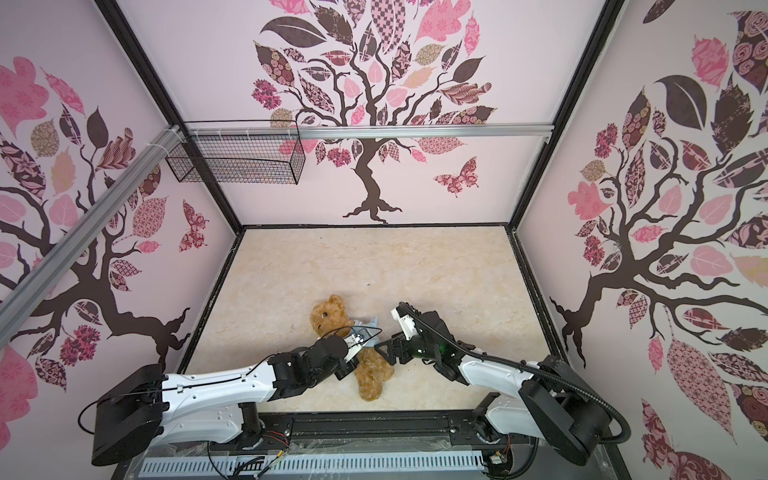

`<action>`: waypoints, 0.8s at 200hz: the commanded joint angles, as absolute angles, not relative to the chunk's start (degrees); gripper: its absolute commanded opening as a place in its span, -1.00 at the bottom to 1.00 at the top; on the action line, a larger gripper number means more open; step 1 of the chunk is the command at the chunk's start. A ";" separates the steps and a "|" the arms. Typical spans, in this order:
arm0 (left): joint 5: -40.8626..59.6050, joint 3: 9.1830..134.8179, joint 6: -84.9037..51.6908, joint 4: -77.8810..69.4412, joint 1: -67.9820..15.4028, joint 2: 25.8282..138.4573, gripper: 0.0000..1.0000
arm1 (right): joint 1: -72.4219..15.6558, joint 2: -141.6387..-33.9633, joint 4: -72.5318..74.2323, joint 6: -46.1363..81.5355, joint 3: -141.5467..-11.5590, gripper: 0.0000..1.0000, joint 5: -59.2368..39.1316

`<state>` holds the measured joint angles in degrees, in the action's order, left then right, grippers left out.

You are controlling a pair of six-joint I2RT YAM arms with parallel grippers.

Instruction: Dress the teddy bear

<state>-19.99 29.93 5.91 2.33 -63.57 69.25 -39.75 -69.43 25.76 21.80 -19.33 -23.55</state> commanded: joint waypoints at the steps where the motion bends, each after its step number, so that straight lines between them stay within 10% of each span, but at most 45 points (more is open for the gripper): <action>1: -18.55 28.89 4.38 -0.90 -63.68 67.71 -0.98 | -41.09 -66.27 30.93 19.26 -17.94 0.72 -22.17; 29: -17.04 29.92 3.69 0.05 -63.66 66.88 -1.00 | -44.78 -64.72 33.18 15.69 -16.50 0.99 -16.84; 160: -4.88 31.60 1.91 1.10 -63.65 64.51 -1.00 | -50.36 -78.55 53.34 9.53 -13.93 0.99 -4.13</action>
<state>-10.28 29.93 2.46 2.35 -63.57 65.63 -50.11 -76.25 43.77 9.85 -14.57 -7.22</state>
